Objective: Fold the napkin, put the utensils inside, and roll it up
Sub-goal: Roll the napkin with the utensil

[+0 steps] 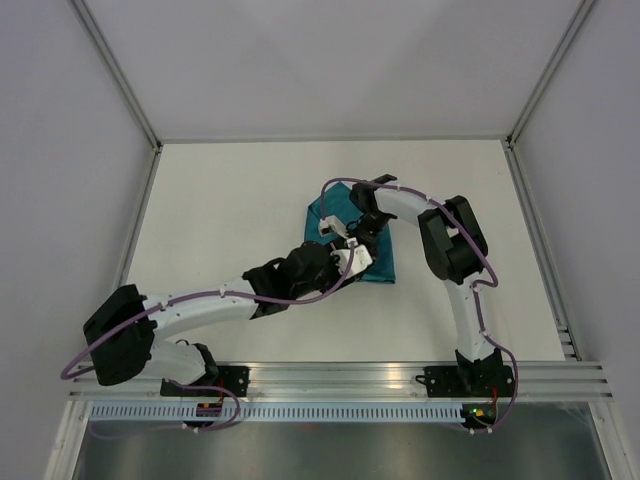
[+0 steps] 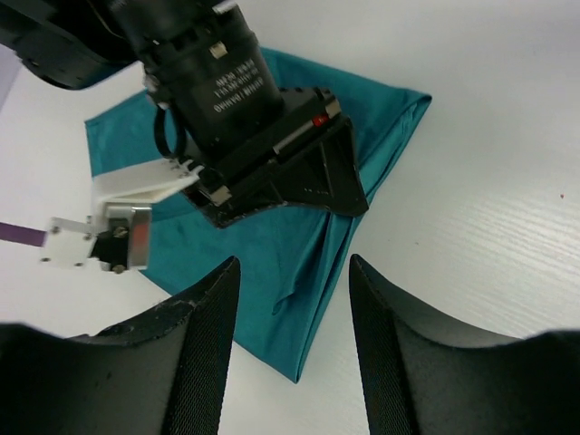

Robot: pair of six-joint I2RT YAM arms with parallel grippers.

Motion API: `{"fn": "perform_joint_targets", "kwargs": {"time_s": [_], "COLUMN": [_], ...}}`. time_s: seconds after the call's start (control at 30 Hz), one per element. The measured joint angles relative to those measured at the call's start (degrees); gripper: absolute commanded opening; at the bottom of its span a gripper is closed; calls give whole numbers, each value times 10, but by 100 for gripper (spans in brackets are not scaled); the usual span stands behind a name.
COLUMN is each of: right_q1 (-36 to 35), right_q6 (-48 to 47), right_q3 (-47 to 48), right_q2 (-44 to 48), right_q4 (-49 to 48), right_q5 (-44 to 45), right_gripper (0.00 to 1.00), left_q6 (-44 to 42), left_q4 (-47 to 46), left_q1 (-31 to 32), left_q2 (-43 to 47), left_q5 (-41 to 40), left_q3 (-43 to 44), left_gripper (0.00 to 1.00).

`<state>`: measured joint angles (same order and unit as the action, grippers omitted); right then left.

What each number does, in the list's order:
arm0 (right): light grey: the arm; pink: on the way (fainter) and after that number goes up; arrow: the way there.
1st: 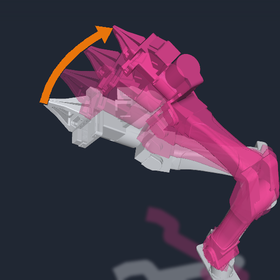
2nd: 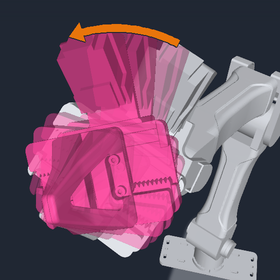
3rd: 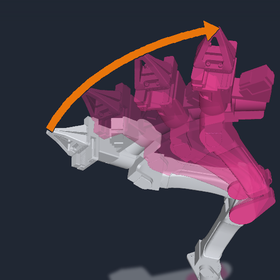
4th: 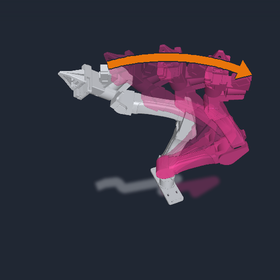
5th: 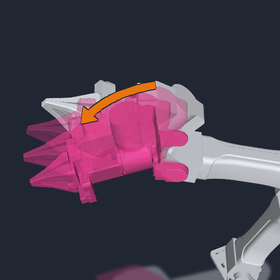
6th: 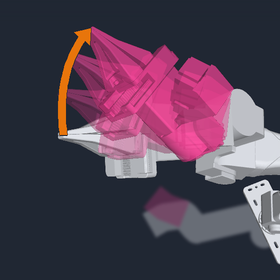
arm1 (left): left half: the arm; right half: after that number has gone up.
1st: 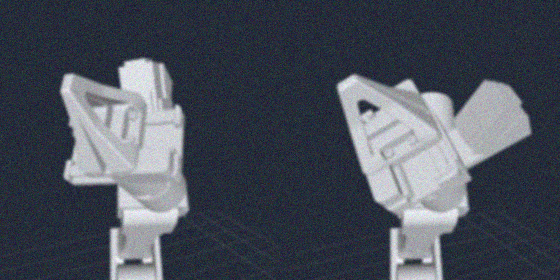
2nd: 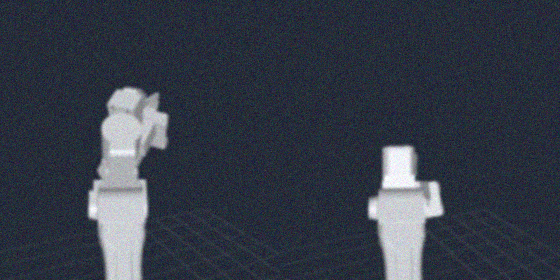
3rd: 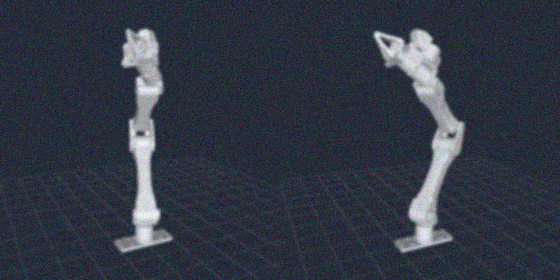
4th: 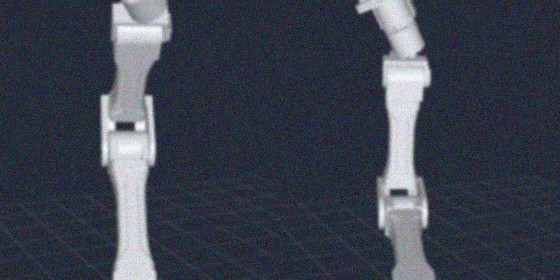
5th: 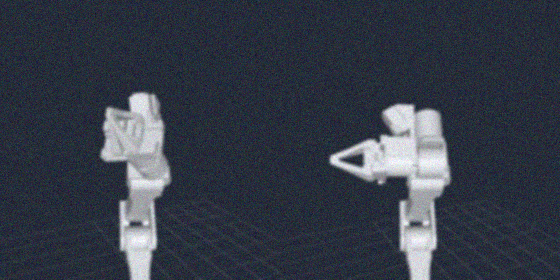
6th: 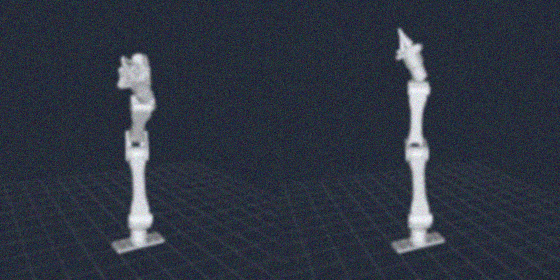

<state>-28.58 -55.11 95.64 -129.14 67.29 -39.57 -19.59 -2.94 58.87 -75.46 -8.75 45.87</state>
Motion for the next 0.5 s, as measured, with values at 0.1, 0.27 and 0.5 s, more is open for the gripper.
{"fn": "perform_joint_targets", "kwargs": {"time_s": [0.1, 0.27, 0.5], "right_q1": [2, 6, 7], "right_q6": [0, 3, 9], "right_q3": [5, 10, 10], "right_q2": [-8, -21, -35], "right_q4": [24, 59, 102], "right_q5": [-2, -7, -7], "right_gripper": [17, 17, 17], "left_q6": [0, -1, -15], "left_q4": [-7, -26, -70], "left_q1": [3, 11, 24], "left_q2": [-30, -89, -149], "left_q5": [4, 4, 4], "left_q3": [-6, -8, -16], "left_gripper": [59, 60, 62]}}
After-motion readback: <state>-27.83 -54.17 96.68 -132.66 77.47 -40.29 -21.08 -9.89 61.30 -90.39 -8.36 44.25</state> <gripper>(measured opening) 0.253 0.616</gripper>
